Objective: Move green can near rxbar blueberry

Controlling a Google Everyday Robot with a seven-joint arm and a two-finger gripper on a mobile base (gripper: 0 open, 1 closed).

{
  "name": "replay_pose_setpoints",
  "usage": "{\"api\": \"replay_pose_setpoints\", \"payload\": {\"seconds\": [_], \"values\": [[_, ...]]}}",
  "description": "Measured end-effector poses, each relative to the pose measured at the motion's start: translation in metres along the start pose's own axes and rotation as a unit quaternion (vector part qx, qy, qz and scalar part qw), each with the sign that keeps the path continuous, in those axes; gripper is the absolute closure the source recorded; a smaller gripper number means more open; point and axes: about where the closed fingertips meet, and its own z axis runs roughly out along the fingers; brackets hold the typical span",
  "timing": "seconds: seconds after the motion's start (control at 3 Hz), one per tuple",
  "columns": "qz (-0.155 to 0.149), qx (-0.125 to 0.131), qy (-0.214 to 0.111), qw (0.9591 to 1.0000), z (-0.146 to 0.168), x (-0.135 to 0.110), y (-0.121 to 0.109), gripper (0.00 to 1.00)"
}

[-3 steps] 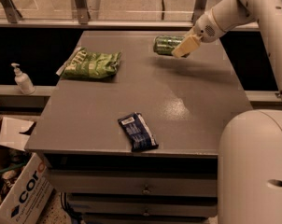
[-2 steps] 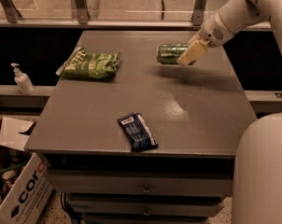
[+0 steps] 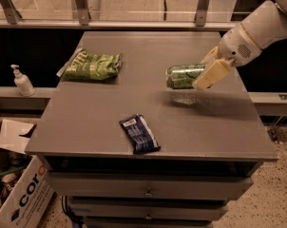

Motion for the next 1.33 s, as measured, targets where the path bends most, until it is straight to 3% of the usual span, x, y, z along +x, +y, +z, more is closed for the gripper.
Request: {"api": "replay_pose_setpoints", "payload": {"seconds": [0.33, 0.67, 1.0, 1.33], "values": [[-0.017, -0.035, 0.002, 0.9992, 0.011, 0.001, 0.055, 1.0], [-0.039, -0.06, 0.009, 0.9974, 0.024, -0.001, 0.095, 1.0], [-0.06, -0.084, 0.024, 0.9943, 0.042, 0.0, 0.125, 1.0], [-0.071, -0.093, 0.037, 0.9924, 0.056, 0.004, 0.138, 1.0]]}}
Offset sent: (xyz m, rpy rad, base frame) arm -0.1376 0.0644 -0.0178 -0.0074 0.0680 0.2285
